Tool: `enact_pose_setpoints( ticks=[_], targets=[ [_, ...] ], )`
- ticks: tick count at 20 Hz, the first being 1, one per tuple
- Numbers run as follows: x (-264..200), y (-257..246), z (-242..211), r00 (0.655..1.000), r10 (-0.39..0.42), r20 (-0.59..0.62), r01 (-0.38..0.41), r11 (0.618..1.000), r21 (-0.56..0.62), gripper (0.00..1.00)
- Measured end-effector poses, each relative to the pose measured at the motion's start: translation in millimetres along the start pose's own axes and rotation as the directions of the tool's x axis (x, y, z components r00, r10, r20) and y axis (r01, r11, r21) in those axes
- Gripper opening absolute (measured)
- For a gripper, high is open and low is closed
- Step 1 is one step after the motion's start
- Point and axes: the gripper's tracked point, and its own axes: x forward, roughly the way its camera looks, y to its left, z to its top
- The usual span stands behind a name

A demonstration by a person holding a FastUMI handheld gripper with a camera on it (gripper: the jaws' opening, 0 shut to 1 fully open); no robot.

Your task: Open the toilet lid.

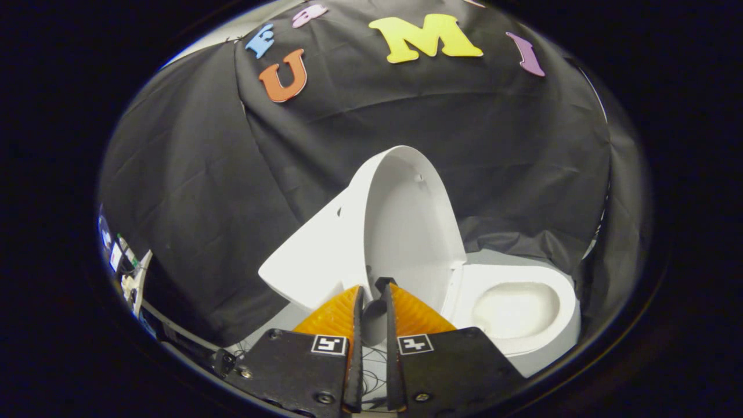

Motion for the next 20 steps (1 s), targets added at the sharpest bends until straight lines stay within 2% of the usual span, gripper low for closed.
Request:
enact_pose_setpoints(
  ticks=[3,5,8,12,20],
  targets=[
    [-3.8,4.1,-0.9,1.0,0.026,-0.009,-0.026,0.999,-0.022,0.34],
    [-16.9,2.9,9.7,0.999,0.026,0.034,-0.025,0.999,-0.024,0.5],
    [-41.4,-6.4,27.6,0.992,0.004,0.126,0.004,0.998,-0.07,0.8],
    [-67.6,-26.1,37.5,0.974,-0.015,0.225,0.041,0.993,-0.112,0.79],
    [-121.7,-81.1,25.0,0.948,-0.061,0.312,0.099,0.989,-0.107,0.79]
  ],
)
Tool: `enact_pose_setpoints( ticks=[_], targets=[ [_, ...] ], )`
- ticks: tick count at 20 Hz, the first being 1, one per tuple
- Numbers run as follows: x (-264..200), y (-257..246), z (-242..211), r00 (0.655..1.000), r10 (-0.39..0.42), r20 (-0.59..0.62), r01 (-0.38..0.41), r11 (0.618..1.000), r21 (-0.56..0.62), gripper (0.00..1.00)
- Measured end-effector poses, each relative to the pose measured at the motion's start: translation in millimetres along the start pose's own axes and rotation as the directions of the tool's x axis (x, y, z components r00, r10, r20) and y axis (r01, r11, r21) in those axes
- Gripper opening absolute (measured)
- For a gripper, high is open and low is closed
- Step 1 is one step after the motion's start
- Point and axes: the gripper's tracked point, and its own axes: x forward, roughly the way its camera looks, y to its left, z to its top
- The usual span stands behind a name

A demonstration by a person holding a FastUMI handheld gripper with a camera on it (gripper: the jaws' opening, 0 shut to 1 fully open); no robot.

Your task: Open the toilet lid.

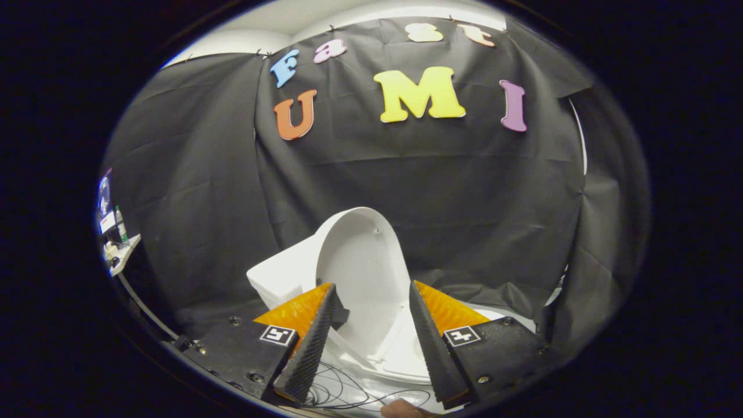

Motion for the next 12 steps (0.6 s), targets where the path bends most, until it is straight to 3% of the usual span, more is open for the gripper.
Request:
enact_pose_setpoints(
  ticks=[12],
  targets=[
    [-92.2,-86.6,5.2,0.985,-0.105,0.134,0.104,0.994,0.012,0.79]
  ],
)
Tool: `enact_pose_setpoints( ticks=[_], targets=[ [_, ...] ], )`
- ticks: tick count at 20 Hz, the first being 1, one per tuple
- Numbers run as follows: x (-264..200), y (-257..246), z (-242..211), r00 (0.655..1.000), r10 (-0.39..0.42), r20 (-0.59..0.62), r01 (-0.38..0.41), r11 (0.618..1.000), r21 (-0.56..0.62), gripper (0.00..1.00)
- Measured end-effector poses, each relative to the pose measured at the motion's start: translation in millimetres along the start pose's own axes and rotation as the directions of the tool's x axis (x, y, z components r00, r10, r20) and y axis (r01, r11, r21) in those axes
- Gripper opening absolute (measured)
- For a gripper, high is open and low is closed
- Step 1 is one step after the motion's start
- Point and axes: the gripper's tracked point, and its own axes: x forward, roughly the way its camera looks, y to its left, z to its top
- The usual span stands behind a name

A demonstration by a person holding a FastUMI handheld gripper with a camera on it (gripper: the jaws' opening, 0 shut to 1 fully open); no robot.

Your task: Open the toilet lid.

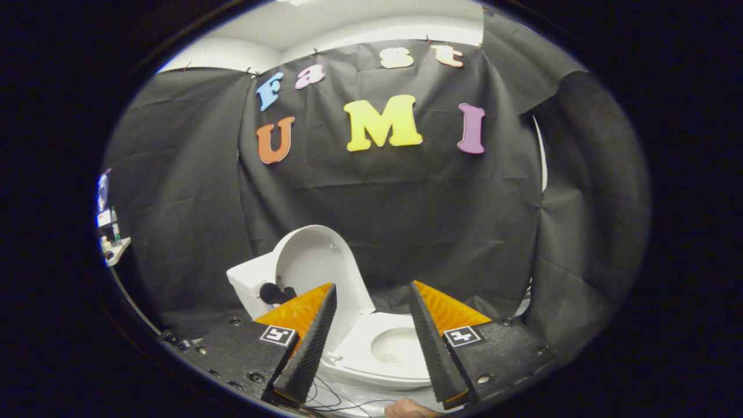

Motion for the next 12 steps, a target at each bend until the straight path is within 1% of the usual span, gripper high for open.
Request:
enact_pose_setpoints(
  ticks=[7,12],
  targets=[
    [-43.5,-41.3,3.0,0.997,-0.056,0.047,0.056,0.998,-0.005,0.79],
    [-76.3,-61.8,8.3,0.993,-0.071,0.09,0.071,0.997,-0.002,0.79]
  ],
)
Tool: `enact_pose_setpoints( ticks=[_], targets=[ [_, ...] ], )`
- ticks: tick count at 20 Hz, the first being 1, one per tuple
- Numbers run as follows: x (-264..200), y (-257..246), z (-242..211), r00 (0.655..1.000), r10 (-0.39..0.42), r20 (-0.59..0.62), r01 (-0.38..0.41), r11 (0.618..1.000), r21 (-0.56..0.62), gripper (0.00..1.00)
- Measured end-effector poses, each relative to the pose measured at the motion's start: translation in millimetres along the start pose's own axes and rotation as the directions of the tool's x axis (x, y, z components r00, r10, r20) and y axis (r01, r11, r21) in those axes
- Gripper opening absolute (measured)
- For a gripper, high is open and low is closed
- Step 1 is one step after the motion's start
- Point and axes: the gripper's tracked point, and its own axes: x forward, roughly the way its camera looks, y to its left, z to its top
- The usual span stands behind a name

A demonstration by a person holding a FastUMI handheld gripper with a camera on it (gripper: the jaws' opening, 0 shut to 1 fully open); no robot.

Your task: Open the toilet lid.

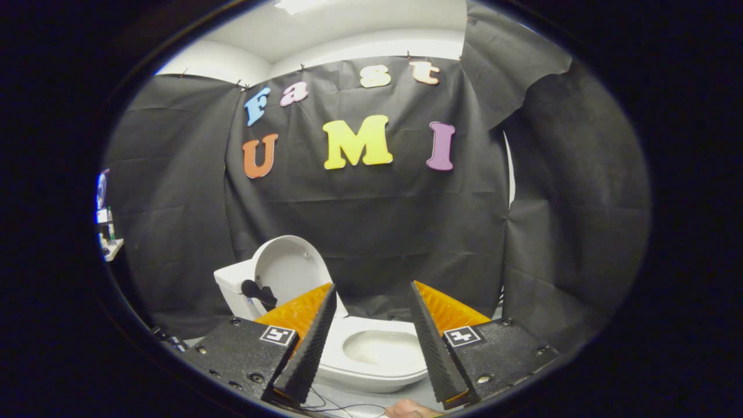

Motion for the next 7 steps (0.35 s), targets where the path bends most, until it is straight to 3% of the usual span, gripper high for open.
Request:
enact_pose_setpoints(
  ticks=[7],
  targets=[
    [-33.0,-29.2,-8.0,0.999,-0.017,0.044,0.016,1.0,0.013,0.79]
  ],
)
